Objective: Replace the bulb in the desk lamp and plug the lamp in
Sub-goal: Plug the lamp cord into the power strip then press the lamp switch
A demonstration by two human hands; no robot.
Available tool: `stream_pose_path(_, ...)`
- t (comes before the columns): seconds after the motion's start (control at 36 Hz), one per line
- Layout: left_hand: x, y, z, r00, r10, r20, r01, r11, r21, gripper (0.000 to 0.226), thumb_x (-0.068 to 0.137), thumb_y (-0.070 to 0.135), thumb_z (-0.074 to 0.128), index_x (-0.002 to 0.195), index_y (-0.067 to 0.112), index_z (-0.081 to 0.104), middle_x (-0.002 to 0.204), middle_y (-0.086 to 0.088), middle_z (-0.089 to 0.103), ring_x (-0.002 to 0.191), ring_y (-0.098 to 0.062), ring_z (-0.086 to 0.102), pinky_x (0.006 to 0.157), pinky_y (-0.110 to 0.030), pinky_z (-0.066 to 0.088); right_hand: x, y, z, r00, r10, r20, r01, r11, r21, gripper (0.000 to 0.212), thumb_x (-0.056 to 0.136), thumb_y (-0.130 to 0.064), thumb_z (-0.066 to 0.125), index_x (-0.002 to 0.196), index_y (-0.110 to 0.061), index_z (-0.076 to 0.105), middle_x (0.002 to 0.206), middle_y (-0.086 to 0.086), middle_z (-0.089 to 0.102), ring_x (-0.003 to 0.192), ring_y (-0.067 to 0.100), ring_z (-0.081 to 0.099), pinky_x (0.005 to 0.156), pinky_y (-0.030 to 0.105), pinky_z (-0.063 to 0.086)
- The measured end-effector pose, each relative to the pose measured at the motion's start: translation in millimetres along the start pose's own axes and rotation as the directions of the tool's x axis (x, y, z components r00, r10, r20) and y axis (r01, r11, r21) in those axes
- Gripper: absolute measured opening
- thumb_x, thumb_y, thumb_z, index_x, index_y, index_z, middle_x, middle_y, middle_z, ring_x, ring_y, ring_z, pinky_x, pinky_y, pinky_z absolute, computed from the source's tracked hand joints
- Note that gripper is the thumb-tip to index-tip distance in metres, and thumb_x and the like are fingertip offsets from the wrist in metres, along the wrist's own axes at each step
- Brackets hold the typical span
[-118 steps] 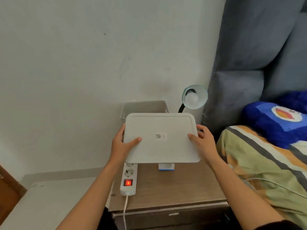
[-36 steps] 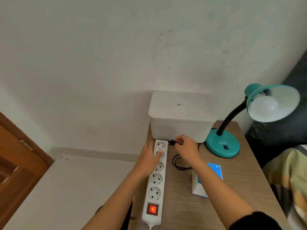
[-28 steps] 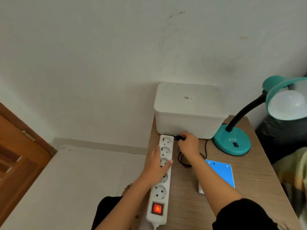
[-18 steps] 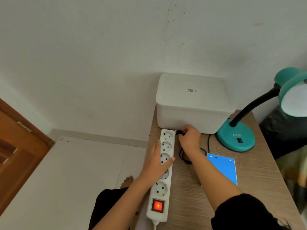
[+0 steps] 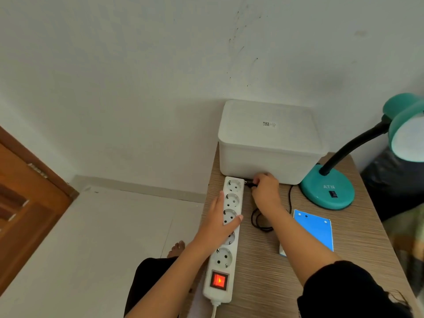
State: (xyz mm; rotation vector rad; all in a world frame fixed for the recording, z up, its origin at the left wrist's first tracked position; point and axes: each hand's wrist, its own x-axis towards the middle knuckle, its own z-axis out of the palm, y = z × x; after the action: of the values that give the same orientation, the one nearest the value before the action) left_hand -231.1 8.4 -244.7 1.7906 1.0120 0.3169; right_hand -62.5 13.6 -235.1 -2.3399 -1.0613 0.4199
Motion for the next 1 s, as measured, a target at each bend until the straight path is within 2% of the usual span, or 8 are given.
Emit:
stream_pose_path(0.19, 0.1, 2.5, 1.3, 1.000, -0.012, -0.017, 0.012, 1.000, 0.009, 0.084, 0.089, 0.041, 0.057, 0.149, 0.020, 0.002, 0.156, -0.002, 0.014, 0.143, -0.014, 0.017, 0.114, -0.030, 0.019, -4.7, -0.2, -4.0, 0.998, 0.035, 0.056, -0.036, 0.999, 0.020, 0.016, 0.085, 0.005, 0.050, 0.099, 0.004, 0.058, 0.103, 0.026, 0.062, 0.088, 0.034, 0.058, 0.068, 0.030, 0.042)
stream_pose_path(0.33, -0.5, 4.9, 1.5, 1.000, -0.022, -0.020, 0.023, 1.000, 0.011, 0.085, 0.088, 0.041, 0.058, 0.149, 0.020, 0.003, 0.155, -0.001, 0.017, 0.142, -0.016, 0.021, 0.116, -0.036, 0.024, -7.3, -5.8, -9.4, 0.996, 0.031, 0.080, -0.031, 1.000, -0.004, 0.017, 0.088, 0.003, 0.048, 0.103, 0.005, 0.055, 0.107, 0.027, 0.061, 0.098, 0.038, 0.058, 0.074, 0.033, 0.045)
stream_pose_path(0.42, -1.1, 5.6, 1.2, 1.000, -0.028, -0.015, 0.028, 1.000, -0.002, 0.086, 0.086, 0.044, 0.059, 0.149, 0.022, 0.004, 0.155, -0.001, 0.018, 0.141, -0.017, 0.023, 0.115, -0.040, 0.027, -9.5, -12.4, -14.5, 0.997, 0.017, 0.078, -0.017, 1.000, -0.006, 0.020, 0.090, 0.000, 0.045, 0.107, 0.006, 0.050, 0.110, 0.026, 0.058, 0.098, 0.038, 0.057, 0.068, 0.030, 0.040)
stream_pose_path(0.56, -3.1, 6.1, 3.4, 0.999, -0.023, -0.031, 0.022, 1.000, -0.020, 0.086, 0.089, 0.039, 0.058, 0.149, 0.019, 0.001, 0.157, -0.001, 0.012, 0.143, -0.015, 0.018, 0.115, -0.032, 0.022, -10.3, -22.3, -26.0, 0.999, -0.022, 0.043, 0.017, 0.993, 0.115, 0.019, 0.092, -0.007, 0.047, 0.106, 0.004, 0.050, 0.103, 0.023, 0.059, 0.093, 0.036, 0.058, 0.068, 0.031, 0.041)
stream_pose_path(0.67, -2.9, 3.1, 5.0, 0.998, -0.023, -0.056, 0.020, 0.999, -0.040, 0.085, 0.088, 0.038, 0.059, 0.149, 0.020, 0.002, 0.157, 0.001, 0.013, 0.142, -0.015, 0.019, 0.108, -0.025, 0.021, -14.7, -23.7, -34.8, 0.993, -0.088, 0.076, 0.063, 0.958, 0.281, 0.015, 0.084, -0.008, 0.064, 0.098, -0.003, 0.065, 0.090, 0.006, 0.061, 0.083, 0.015, 0.055, 0.065, 0.014, 0.040)
stream_pose_path(0.75, -2.6, 2.2, 4.7, 0.998, -0.025, -0.060, 0.021, 0.998, -0.063, 0.084, 0.088, 0.037, 0.060, 0.149, 0.021, 0.004, 0.156, 0.000, 0.014, 0.142, -0.015, 0.019, 0.106, -0.023, 0.021, -18.5, -24.4, -36.5, 0.989, -0.116, 0.091, 0.080, 0.942, 0.327, 0.014, 0.081, -0.007, 0.068, 0.094, -0.005, 0.071, 0.093, 0.005, 0.068, 0.083, 0.010, 0.056, 0.067, 0.005, 0.039)
stream_pose_path(0.83, -2.6, 2.0, 4.7, 0.998, -0.024, -0.061, 0.019, 0.996, -0.082, 0.084, 0.088, 0.036, 0.060, 0.149, 0.021, 0.005, 0.156, 0.001, 0.013, 0.142, -0.014, 0.018, 0.102, -0.020, 0.018, -20.7, -25.3, -32.9, 0.984, -0.140, 0.107, 0.096, 0.936, 0.339, 0.013, 0.080, -0.006, 0.069, 0.093, -0.006, 0.073, 0.094, 0.007, 0.071, 0.080, 0.007, 0.058, 0.061, -0.002, 0.043)
stream_pose_path(1.0, -1.0, -1.9, 5.3, 0.997, -0.028, -0.067, 0.020, 0.993, -0.118, 0.085, 0.087, 0.037, 0.062, 0.149, 0.021, 0.007, 0.156, 0.002, 0.014, 0.142, -0.013, 0.019, 0.104, -0.020, 0.019, -19.6, -28.6, -19.4, 0.975, -0.204, 0.084, 0.183, 0.960, 0.212, 0.015, 0.082, -0.003, 0.065, 0.094, -0.005, 0.074, 0.099, 0.011, 0.071, 0.086, 0.014, 0.061, 0.075, 0.013, 0.043)
